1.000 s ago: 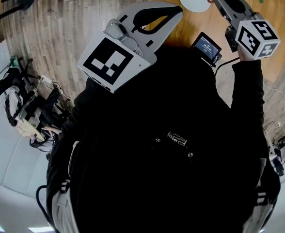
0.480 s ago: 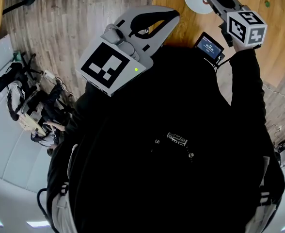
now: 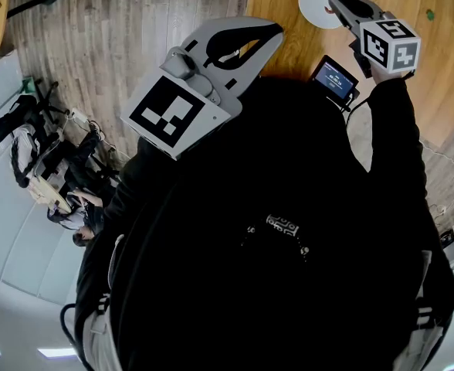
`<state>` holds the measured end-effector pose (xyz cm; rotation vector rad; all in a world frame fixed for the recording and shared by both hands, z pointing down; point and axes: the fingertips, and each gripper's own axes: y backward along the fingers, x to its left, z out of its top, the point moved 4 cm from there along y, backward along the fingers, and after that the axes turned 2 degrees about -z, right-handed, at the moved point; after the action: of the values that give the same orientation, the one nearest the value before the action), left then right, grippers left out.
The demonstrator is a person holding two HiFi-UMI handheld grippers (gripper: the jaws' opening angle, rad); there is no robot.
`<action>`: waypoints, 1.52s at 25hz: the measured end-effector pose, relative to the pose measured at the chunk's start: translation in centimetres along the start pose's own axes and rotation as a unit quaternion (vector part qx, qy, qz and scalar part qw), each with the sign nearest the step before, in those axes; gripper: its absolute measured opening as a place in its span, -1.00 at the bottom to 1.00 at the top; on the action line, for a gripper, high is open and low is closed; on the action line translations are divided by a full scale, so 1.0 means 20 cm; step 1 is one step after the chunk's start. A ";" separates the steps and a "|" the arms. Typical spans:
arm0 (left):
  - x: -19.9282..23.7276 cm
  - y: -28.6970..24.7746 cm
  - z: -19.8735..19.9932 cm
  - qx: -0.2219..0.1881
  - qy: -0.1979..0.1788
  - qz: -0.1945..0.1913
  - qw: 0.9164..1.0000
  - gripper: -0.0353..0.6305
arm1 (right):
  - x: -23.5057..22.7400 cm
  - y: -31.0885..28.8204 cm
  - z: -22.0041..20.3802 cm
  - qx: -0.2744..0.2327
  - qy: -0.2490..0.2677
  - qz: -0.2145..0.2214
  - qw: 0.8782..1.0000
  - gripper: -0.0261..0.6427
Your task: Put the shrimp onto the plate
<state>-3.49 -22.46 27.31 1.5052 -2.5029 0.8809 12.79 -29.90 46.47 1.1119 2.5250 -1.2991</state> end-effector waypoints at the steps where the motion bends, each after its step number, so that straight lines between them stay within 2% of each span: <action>1: 0.00 0.00 -0.01 0.001 0.001 0.001 1.000 -0.88 | -0.01 -0.01 -0.01 0.003 0.000 0.001 1.000 -0.76; 19: 0.02 -0.01 -0.08 -0.001 0.026 0.014 1.000 -0.88 | -0.15 -0.14 -0.25 0.054 -0.014 -0.003 0.998 -0.76; 38: 0.04 0.00 -0.08 -0.002 0.043 0.037 0.998 -0.88 | -0.34 -0.34 -0.56 0.137 -0.017 -0.017 0.990 -0.76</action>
<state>-4.28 -22.16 28.89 1.3496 -2.5117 0.9313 16.03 -28.02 60.67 1.0858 2.4021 -1.7001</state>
